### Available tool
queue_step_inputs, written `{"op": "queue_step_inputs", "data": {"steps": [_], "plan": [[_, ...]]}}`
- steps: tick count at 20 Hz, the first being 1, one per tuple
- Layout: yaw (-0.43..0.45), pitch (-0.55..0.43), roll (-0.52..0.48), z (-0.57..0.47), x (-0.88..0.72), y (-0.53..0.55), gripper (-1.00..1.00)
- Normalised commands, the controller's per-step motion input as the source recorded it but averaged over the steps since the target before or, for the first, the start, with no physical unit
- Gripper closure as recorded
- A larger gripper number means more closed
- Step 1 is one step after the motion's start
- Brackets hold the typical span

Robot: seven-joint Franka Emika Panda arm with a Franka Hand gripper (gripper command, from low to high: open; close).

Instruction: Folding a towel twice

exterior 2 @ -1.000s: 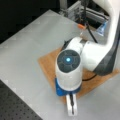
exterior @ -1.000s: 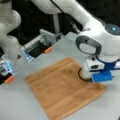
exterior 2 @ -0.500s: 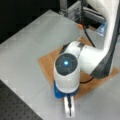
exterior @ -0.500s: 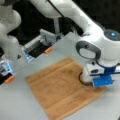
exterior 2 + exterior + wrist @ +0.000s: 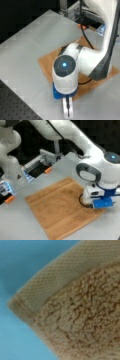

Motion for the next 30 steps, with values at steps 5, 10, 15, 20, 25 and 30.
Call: {"op": "queue_step_inputs", "data": {"steps": [5, 10, 15, 20, 25, 30], "plan": [[-0.171, 0.175, -0.315, 0.02, 0.32, 0.08, -1.0], [-0.104, 0.178, -0.339, 0.0, 0.31, 0.08, -1.0], [-0.01, 0.144, -0.336, 0.0, 0.32, 0.08, -1.0], [-0.026, 0.102, -0.343, -0.01, 0.33, 0.11, 1.0], [-0.02, 0.073, -0.381, -0.03, 0.32, 0.12, 1.0], [-0.061, 0.072, -0.35, -0.04, 0.26, 0.17, 1.0]]}}
